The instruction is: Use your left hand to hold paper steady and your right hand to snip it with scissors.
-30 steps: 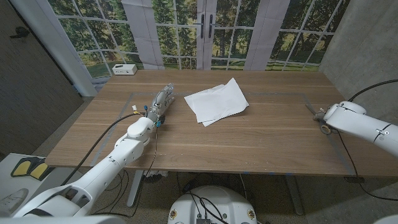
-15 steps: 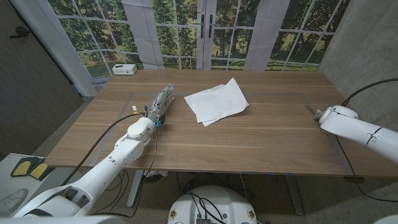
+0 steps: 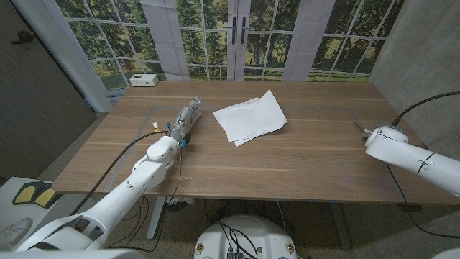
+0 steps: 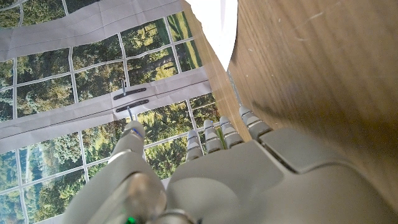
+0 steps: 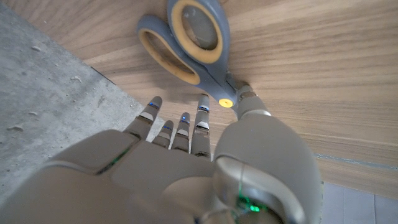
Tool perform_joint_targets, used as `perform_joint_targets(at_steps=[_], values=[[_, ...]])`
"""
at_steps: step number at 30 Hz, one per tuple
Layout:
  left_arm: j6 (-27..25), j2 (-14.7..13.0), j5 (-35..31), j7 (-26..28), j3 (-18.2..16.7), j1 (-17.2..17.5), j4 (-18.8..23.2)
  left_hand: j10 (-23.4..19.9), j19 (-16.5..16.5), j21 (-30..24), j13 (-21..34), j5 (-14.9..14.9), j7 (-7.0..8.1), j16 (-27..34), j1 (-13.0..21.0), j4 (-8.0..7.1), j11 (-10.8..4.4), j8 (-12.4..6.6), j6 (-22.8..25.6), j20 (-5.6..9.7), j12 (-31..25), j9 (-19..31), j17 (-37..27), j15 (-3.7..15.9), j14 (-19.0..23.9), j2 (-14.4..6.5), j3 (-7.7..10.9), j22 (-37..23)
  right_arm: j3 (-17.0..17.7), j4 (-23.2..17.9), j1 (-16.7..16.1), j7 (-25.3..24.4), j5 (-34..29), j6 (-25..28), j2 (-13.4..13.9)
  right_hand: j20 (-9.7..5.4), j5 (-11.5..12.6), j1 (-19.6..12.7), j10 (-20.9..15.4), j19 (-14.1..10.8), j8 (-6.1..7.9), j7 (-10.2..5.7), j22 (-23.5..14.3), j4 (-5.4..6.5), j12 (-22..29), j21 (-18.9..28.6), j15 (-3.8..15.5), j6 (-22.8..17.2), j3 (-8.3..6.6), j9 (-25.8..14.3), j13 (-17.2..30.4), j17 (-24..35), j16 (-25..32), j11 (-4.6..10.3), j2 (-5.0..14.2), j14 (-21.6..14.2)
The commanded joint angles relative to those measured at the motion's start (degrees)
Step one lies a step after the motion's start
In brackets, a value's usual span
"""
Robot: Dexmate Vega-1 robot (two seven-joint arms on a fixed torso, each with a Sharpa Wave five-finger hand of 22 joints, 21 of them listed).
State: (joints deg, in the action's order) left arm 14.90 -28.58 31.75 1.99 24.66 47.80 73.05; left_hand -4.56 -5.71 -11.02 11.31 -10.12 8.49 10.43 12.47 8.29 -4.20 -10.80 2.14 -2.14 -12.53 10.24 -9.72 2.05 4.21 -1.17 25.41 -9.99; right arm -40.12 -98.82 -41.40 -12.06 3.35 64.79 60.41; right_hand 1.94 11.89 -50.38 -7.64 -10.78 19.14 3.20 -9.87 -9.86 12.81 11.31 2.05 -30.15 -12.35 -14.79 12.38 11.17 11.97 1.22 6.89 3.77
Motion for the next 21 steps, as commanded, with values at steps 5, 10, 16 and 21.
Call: perform_joint_targets(at_steps=[5,10,16,21], values=[[0.5,0.2,0.2,0.0,-0.1,0.4,-0.1,-0.4,-0.3,-0.1,0.2,0.0,0.26,0.1,0.5,-0.16,0.10,0.01,0.1,0.21,0.0,0.1,-0.2,2.91,0.3,0.1,-0.28,-0.1,2.2,-0.5,-3.1,-4.0,-0.1,0.0,-1.8,-0.15,1.2,-5.8,-2.8,-1.8,5.63,-5.10,-0.2,-0.17,0.6,0.6,1.35,-9.5,-2.03,-10.1,0.3,0.3,0.9,0.54,-0.15,-1.8],[0.4,0.0,0.2,0.1,-0.1,0.6,0.2,-0.4,-0.3,-0.1,0.2,0.0,0.25,0.1,0.4,-0.21,0.09,0.01,0.1,0.23,0.0,0.1,-0.3,2.85,0.4,0.2,-0.33,-0.1,3.2,-0.5,-3.8,-5.6,0.0,-0.1,-2.4,-1.47,1.4,-7.5,-4.1,-2.5,8.21,-5.99,-0.2,0.20,0.6,0.6,2.50,-11.1,-2.50,-12.8,0.4,0.4,1.2,1.26,0.07,-2.7],[0.5,0.0,0.1,0.3,-0.1,0.8,0.4,-0.5,-0.3,-0.1,0.2,0.0,0.30,0.1,0.3,-0.28,0.06,0.02,0.1,0.23,0.0,0.1,-0.3,2.87,0.3,0.2,-0.41,-0.1,3.9,0.0,-4.6,-7.6,-0.1,-0.5,-3.5,-2.39,1.3,-8.6,-5.2,-2.6,10.68,-7.18,-0.3,0.43,0.7,0.6,3.88,-12.8,-2.68,-15.2,0.5,0.6,1.5,2.07,0.34,-3.4],[0.5,0.0,0.1,0.3,-0.1,0.9,0.4,-0.5,-0.4,-0.1,0.2,0.0,0.30,0.1,0.2,-0.34,0.08,0.04,0.1,0.22,0.0,0.1,-0.3,2.92,0.3,0.2,-0.46,-0.1,3.6,1.2,-4.2,-8.4,-0.4,-0.3,-4.8,-2.39,1.1,-8.8,-5.8,-3.0,12.53,-7.25,-0.3,0.61,0.6,0.6,3.90,-13.6,-2.28,-16.9,0.6,0.7,1.6,2.17,-0.26,-3.7]])
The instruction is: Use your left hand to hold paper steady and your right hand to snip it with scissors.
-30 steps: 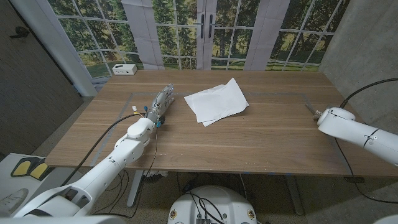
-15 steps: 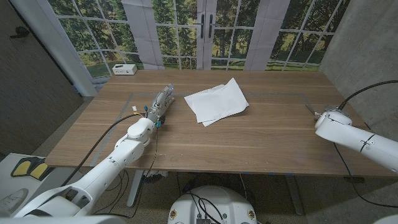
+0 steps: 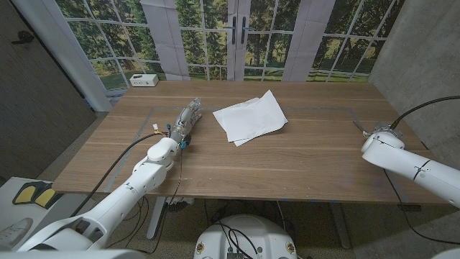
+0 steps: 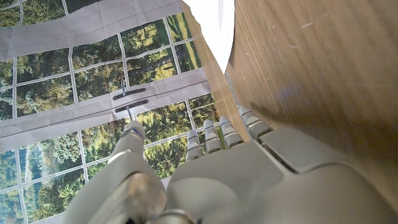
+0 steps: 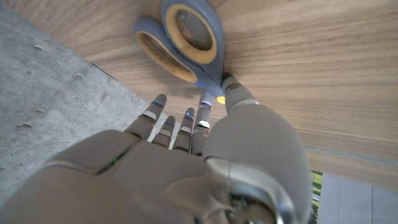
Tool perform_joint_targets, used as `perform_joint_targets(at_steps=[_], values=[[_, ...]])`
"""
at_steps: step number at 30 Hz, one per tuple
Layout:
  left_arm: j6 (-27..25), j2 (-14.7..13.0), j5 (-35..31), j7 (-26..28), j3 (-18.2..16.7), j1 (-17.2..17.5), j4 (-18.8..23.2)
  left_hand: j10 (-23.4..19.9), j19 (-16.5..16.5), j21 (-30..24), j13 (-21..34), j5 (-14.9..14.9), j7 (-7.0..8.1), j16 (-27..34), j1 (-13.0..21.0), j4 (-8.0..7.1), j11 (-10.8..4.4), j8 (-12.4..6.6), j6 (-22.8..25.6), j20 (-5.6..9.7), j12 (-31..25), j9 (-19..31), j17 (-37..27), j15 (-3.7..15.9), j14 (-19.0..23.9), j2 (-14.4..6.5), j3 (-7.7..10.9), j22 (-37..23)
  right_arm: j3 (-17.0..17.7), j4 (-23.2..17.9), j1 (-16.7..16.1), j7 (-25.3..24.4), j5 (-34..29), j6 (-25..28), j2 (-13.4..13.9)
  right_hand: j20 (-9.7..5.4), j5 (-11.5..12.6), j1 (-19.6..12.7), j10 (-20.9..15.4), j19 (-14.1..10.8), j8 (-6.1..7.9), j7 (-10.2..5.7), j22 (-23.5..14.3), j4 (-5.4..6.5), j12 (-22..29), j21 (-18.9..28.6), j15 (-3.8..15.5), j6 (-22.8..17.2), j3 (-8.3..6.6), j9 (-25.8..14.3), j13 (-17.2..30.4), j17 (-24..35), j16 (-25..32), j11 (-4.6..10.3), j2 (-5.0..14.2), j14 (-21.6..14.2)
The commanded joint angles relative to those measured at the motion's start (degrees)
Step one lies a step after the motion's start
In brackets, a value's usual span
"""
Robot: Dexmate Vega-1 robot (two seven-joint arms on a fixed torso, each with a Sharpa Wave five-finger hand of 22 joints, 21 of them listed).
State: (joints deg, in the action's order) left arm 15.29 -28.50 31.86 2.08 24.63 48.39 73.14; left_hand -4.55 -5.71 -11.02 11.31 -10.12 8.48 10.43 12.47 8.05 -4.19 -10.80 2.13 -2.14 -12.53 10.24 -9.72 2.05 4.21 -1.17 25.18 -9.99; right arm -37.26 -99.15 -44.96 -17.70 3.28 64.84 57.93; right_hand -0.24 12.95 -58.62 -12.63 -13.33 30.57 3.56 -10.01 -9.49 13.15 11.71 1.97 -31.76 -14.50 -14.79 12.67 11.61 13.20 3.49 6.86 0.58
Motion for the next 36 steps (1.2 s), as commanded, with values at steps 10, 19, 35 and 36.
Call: perform_joint_targets(at_steps=[10,19,35,36], values=[[0.0,-0.2,0.1,0.5,-0.2,0.7,0.7,-0.5,-0.4,-0.1,0.2,0.0,0.20,0.1,0.0,-0.20,0.09,0.04,0.1,0.16,0.0,0.1,-0.3,2.84,0.3,0.2,-0.28,-0.1,1.9,2.9,-1.7,-6.0,-0.2,-0.8,-4.6,-0.59,-0.3,-1.4,-2.1,-0.5,3.85,-7.88,-0.2,0.29,0.4,0.1,4.80,-12.8,0.03,-19.7,0.5,0.5,0.8,0.46,-0.25,-1.1],[0.3,0.1,0.1,0.0,0.0,0.2,0.0,-0.5,-0.4,-0.1,0.2,0.0,0.27,0.1,-0.1,-0.27,0.12,0.05,0.1,0.11,0.0,0.1,-0.3,2.80,0.3,0.2,-0.34,-0.1,4.0,1.6,-3.9,-9.3,-0.1,-1.1,-5.3,-0.15,-0.7,-3.6,-7.0,-1.6,10.68,-7.90,-0.2,0.52,2.7,0.3,5.68,-11.5,0.69,-27.1,3.3,1.8,2.8,2.20,0.07,-3.8],[0.6,0.3,0.2,-0.3,0.0,0.2,-0.3,-0.6,-0.4,-0.2,0.3,-0.1,0.22,0.1,-0.4,-0.39,0.11,0.02,0.2,0.14,0.0,0.1,-0.3,2.74,0.4,0.1,-0.45,-0.1,10.1,-3.1,-9.5,-14.8,0.4,-4.4,-4.4,1.99,0.9,-5.5,-6.9,-2.8,13.90,-6.59,-0.1,0.35,2.9,0.4,4.31,-12.0,0.84,-28.1,5.1,2.6,3.8,0.69,-0.27,-4.8],[0.6,0.2,0.2,-0.2,0.0,0.2,-0.3,-0.6,-0.4,-0.2,0.3,-0.1,0.22,0.1,-0.4,-0.40,0.11,0.01,0.2,0.10,0.0,0.1,-0.3,2.72,0.4,0.1,-0.45,-0.1,10.5,-3.4,-9.8,-15.1,0.5,-4.5,-4.3,2.00,1.0,-5.5,-7.0,-2.9,13.96,-6.52,-0.1,0.37,3.0,0.4,4.32,-12.0,0.86,-28.1,5.2,2.6,3.8,0.69,-0.29,-4.8]])
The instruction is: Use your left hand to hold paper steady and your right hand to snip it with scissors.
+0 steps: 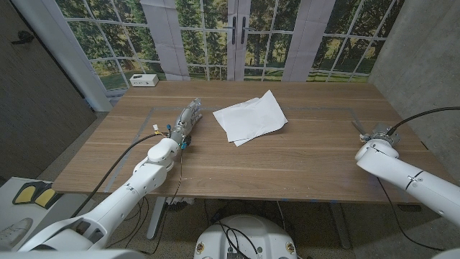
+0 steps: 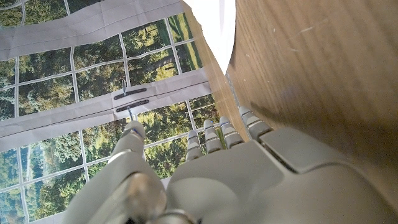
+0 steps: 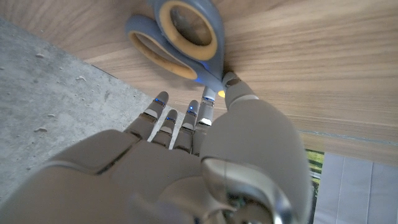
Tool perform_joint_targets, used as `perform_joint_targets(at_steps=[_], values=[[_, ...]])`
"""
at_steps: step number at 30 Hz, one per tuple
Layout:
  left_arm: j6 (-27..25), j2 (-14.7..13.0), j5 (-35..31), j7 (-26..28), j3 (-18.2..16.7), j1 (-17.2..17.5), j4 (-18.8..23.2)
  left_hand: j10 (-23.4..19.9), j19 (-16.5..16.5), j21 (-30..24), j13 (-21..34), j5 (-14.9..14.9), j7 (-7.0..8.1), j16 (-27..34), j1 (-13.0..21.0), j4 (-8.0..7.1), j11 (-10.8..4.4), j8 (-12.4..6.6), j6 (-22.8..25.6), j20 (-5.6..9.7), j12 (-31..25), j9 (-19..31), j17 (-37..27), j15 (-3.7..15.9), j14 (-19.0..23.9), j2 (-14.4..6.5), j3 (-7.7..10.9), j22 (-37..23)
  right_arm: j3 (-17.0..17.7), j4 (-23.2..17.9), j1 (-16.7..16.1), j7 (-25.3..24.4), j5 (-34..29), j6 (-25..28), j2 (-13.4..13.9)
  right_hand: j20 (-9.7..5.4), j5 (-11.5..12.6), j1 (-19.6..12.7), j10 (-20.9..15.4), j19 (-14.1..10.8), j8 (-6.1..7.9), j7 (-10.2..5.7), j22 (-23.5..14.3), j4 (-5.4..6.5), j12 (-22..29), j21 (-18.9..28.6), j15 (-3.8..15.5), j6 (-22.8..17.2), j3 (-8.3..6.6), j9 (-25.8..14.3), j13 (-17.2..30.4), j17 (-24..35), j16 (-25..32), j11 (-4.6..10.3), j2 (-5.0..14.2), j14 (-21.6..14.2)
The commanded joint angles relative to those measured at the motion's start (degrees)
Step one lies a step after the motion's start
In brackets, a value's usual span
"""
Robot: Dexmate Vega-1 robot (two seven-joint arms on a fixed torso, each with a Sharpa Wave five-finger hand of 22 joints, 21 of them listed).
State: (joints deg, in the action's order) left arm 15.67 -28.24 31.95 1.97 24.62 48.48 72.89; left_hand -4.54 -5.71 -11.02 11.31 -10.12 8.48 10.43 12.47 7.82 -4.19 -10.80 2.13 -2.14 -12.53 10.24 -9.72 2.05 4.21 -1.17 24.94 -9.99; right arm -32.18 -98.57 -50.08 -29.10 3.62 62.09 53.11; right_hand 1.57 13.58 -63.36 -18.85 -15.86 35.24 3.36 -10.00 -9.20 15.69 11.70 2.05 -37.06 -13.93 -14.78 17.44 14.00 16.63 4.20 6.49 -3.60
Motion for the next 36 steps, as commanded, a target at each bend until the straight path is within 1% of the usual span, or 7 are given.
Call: perform_joint_targets(at_steps=[1,13,18,25,32,35,36], values=[[0.2,-0.1,0.1,-0.1,-0.1,0.2,0.1,-0.6,-0.4,-0.2,0.3,-0.1,0.23,0.1,-0.4,-0.17,0.07,0.01,0.3,0.13,0.0,0.1,-0.3,2.74,0.4,0.1,-0.22,-0.1,5.8,-4.3,-4.9,-3.9,0.2,-1.8,0.5,0.20,0.4,-0.8,-0.9,-0.4,9.34,-6.34,-0.1,0.09,0.5,0.4,4.22,-6.7,0.29,-28.1,0.5,0.3,0.4,-0.01,0.08,-0.7],[0.2,-0.4,0.2,0.2,-0.3,0.7,0.8,-0.6,-0.4,-0.2,0.3,-0.1,0.28,0.1,-0.6,-0.23,0.11,0.08,0.1,0.12,0.0,0.1,-0.3,2.81,0.4,0.1,-0.28,-0.1,7.2,-7.2,-5.7,-4.0,-0.3,-2.2,2.3,0.42,1.0,-1.0,-1.1,-0.5,10.00,-6.31,-0.1,0.30,0.6,0.3,3.92,-6.3,0.45,-27.9,1.0,0.5,0.6,-0.26,0.04,-0.9],[0.1,-0.6,0.3,0.2,-0.4,1.0,1.0,-0.6,-0.5,-0.2,0.3,-0.1,0.23,0.1,-0.6,-0.25,0.09,0.07,0.1,0.12,0.0,0.1,-0.3,2.79,0.4,0.1,-0.29,-0.1,7.8,-7.9,-6.1,-4.6,-0.5,-1.9,2.1,0.55,1.3,-0.9,-1.5,-0.8,10.33,-6.46,-0.1,0.46,0.7,0.4,3.67,-6.3,0.61,-27.6,1.3,0.6,0.9,-0.40,-0.04,-1.6],[-0.1,-0.8,0.5,0.1,-0.5,1.2,1.3,-0.5,-0.4,-0.1,0.3,-0.1,0.26,0.1,-0.7,-0.26,0.11,0.09,0.1,0.08,0.1,0.1,-0.3,2.77,0.4,0.0,-0.32,-0.1,9.7,-8.9,-7.7,-5.7,-0.3,-3.7,1.9,0.60,2.0,-1.1,-6.9,-2.3,11.29,-7.15,-0.1,0.62,2.7,0.7,4.09,-5.4,0.92,-27.2,2.2,0.8,2.3,0.43,-0.01,-4.6],[0.0,-0.7,0.4,-0.1,-0.4,0.7,0.8,-0.6,-0.4,-0.1,0.3,-0.1,0.21,0.1,-0.7,-0.28,0.15,0.09,0.1,0.03,0.0,0.1,-0.3,2.86,0.4,0.0,-0.35,-0.1,12.3,-9.7,-9.2,-6.2,0.8,-5.6,1.3,0.60,2.2,-1.0,-6.9,-2.6,11.94,-7.41,-0.1,0.72,2.5,0.6,3.64,-5.6,1.08,-27.3,2.5,0.8,2.6,0.60,-0.01,-5.2],[0.0,-0.6,0.4,-0.3,-0.3,0.6,0.6,-0.6,-0.4,-0.1,0.3,-0.1,0.32,0.1,-0.8,-0.29,0.06,0.11,0.0,0.02,0.0,0.1,-0.3,2.83,0.4,0.0,-0.36,-0.1,13.1,-9.9,-9.8,-6.2,1.2,-6.7,1.4,0.43,2.4,-1.1,-10.3,-3.1,12.31,-7.95,-0.1,0.76,3.5,0.6,2.77,-4.9,1.18,-27.5,2.8,0.6,3.3,0.37,0.03,-6.7],[0.0,-0.5,0.4,-0.3,-0.3,0.5,0.5,-0.6,-0.4,-0.1,0.3,-0.1,0.33,0.1,-0.8,-0.29,0.08,0.10,0.0,0.05,0.0,0.1,-0.3,2.84,0.4,0.0,-0.36,-0.1,13.2,-9.9,-9.7,-6.1,1.4,-6.3,1.2,0.48,2.4,-1.0,-12.0,-3.4,12.48,-7.87,-0.1,0.79,3.9,0.7,2.59,-4.8,1.27,-27.6,2.7,0.5,3.5,-0.20,-0.02,-7.3]])
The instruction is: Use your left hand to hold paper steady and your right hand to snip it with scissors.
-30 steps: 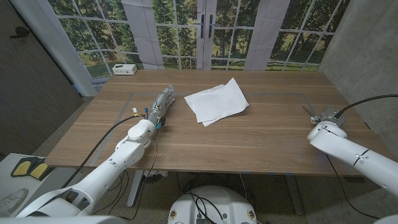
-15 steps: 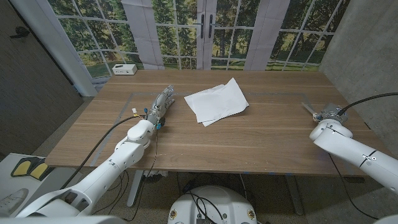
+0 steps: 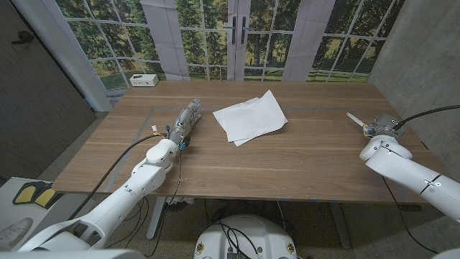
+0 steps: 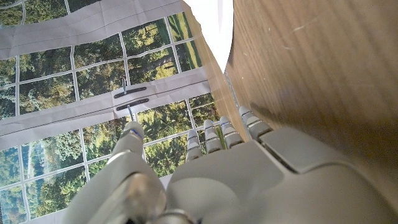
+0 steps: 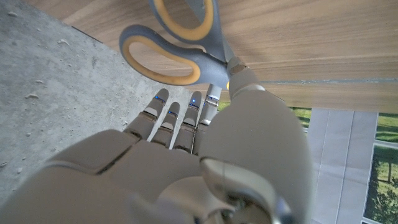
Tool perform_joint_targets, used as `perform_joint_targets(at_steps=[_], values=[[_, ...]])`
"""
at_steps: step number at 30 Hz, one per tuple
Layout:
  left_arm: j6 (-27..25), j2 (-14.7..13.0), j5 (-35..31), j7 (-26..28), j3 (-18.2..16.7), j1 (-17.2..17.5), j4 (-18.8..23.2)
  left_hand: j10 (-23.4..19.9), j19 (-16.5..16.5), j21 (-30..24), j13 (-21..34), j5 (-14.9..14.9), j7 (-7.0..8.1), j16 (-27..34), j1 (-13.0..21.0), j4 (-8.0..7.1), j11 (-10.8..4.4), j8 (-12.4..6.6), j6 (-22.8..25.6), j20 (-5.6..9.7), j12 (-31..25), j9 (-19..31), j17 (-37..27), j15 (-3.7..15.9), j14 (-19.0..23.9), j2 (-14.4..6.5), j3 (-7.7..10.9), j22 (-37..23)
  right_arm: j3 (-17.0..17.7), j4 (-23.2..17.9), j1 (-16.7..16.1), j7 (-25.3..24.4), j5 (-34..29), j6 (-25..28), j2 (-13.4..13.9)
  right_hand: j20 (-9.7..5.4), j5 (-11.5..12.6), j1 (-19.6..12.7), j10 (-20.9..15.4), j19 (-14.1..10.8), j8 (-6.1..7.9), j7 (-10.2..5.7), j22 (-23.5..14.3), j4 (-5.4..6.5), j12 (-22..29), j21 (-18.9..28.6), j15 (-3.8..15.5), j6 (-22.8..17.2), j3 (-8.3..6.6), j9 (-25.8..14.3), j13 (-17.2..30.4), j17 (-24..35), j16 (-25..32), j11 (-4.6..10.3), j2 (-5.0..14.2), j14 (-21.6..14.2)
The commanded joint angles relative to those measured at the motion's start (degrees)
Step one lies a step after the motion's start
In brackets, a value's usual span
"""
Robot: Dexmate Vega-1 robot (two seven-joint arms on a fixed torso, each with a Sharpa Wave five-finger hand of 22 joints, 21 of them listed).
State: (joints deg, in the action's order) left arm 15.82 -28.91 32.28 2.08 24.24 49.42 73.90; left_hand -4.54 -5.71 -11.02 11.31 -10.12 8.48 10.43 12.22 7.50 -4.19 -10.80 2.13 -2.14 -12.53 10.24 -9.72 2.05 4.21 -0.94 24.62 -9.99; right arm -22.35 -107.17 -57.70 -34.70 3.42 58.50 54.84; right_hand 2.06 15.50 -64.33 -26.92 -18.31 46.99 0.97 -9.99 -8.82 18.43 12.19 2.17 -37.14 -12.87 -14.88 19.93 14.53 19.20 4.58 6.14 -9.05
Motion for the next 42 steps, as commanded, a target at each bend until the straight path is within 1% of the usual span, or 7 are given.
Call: perform_joint_targets(at_steps=[1,16,26,28,30,35,42], values=[[-0.1,0.2,0.0,-0.5,0.1,-0.5,-0.6,-0.7,-0.4,-0.1,0.3,-0.1,0.32,0.1,-0.5,0.02,0.06,0.11,0.0,0.07,0.0,0.1,-0.3,2.83,0.4,-0.2,-0.04,-0.1,3.4,-1.3,-2.1,-0.4,1.7,-3.0,-0.4,-0.11,0.5,-0.1,-4.7,-1.1,0.87,-5.85,-0.1,0.42,1.2,0.2,2.47,-4.5,0.24,-27.7,0.2,-0.1,1.1,-0.45,0.35,-2.2],[-0.3,0.4,0.1,-0.9,0.3,-0.9,-1.2,-0.7,-0.4,-0.1,0.3,-0.1,0.24,0.1,-0.7,0.01,0.08,0.08,0.1,-0.02,0.0,0.1,-0.3,2.87,0.5,-0.2,-0.11,-0.1,6.0,-0.8,-3.4,0.3,4.2,-6.0,-0.7,-1.17,1.6,1.3,-15.1,-3.0,2.90,-7.45,0.0,1.40,0.6,0.1,3.69,2.7,-0.10,-31.8,-3.5,-2.2,2.0,-1.57,2.18,-8.3],[-0.4,0.6,0.1,-1.2,0.5,-1.3,-1.6,-0.8,-0.5,-0.2,0.3,-0.1,0.36,0.2,-0.7,0.01,0.12,0.08,0.1,-0.19,0.0,0.1,-0.3,2.90,0.6,-0.2,-0.15,-0.1,8.1,-0.3,-4.8,0.5,6.1,-9.1,-1.1,-2.17,2.5,2.9,-21.0,-5.4,5.97,-8.71,-0.2,2.48,1.6,0.5,6.60,7.2,-0.84,-33.1,-3.5,-2.0,2.6,2.36,3.89,-13.4],[-0.4,0.7,0.2,-1.3,0.6,-1.4,-1.7,-1.0,-0.5,-0.2,0.3,-0.1,0.32,0.2,-0.8,0.01,0.17,0.09,0.1,-0.28,-0.1,0.1,-0.3,2.91,0.8,-0.2,-0.16,-0.1,9.6,-0.1,-5.4,0.7,7.6,-10.1,-1.8,-3.49,2.5,3.4,-21.2,-8.3,7.71,-8.83,-0.4,2.78,2.8,1.5,7.82,8.6,-1.08,-33.7,-1.5,-1.1,3.6,4.69,4.01,-16.6],[-0.4,0.8,0.2,-1.4,0.6,-1.5,-1.9,-1.1,-0.5,-0.2,0.3,-0.1,0.33,0.2,-0.8,0.01,0.20,0.06,0.1,-0.43,-0.1,0.1,-0.3,2.90,0.9,-0.2,-0.18,-0.1,11.4,0.1,-6.4,1.8,9.5,-12.2,-2.0,-3.99,2.4,3.6,-21.7,-9.8,8.02,-8.75,-0.5,2.99,3.6,2.1,7.94,9.8,-1.29,-33.7,-0.5,-0.6,4.0,5.16,4.29,-18.2],[-0.5,0.9,0.3,-1.6,0.8,-1.6,-2.0,-1.3,-0.6,-0.2,0.3,-0.1,0.47,0.3,-0.9,-0.02,0.07,0.05,0.2,-0.76,-0.2,0.1,-0.3,2.91,1.1,-0.2,-0.21,-0.1,15.8,1.0,-8.6,3.7,14.2,-17.1,-3.3,-5.98,0.7,2.4,-19.1,-21.9,11.63,-8.45,-1.4,3.74,7.4,7.5,10.91,15.4,-3.63,-35.0,7.2,3.0,8.7,4.69,5.34,-31.2],[-0.5,1.0,0.4,-1.9,0.8,-1.7,-2.2,-1.4,-0.6,-0.2,0.3,-0.1,0.48,0.4,-1.0,-0.06,0.12,0.06,0.2,-0.83,-0.2,0.1,-0.3,2.96,1.3,-0.2,-0.28,-0.1,20.2,2.3,-10.4,5.7,20.0,-22.2,-5.2,-7.27,-1.1,1.0,-19.2,-24.8,13.04,-8.34,-2.1,4.08,10.7,10.3,11.16,16.8,-4.94,-34.6,12.7,7.3,11.5,5.25,5.34,-36.1]])
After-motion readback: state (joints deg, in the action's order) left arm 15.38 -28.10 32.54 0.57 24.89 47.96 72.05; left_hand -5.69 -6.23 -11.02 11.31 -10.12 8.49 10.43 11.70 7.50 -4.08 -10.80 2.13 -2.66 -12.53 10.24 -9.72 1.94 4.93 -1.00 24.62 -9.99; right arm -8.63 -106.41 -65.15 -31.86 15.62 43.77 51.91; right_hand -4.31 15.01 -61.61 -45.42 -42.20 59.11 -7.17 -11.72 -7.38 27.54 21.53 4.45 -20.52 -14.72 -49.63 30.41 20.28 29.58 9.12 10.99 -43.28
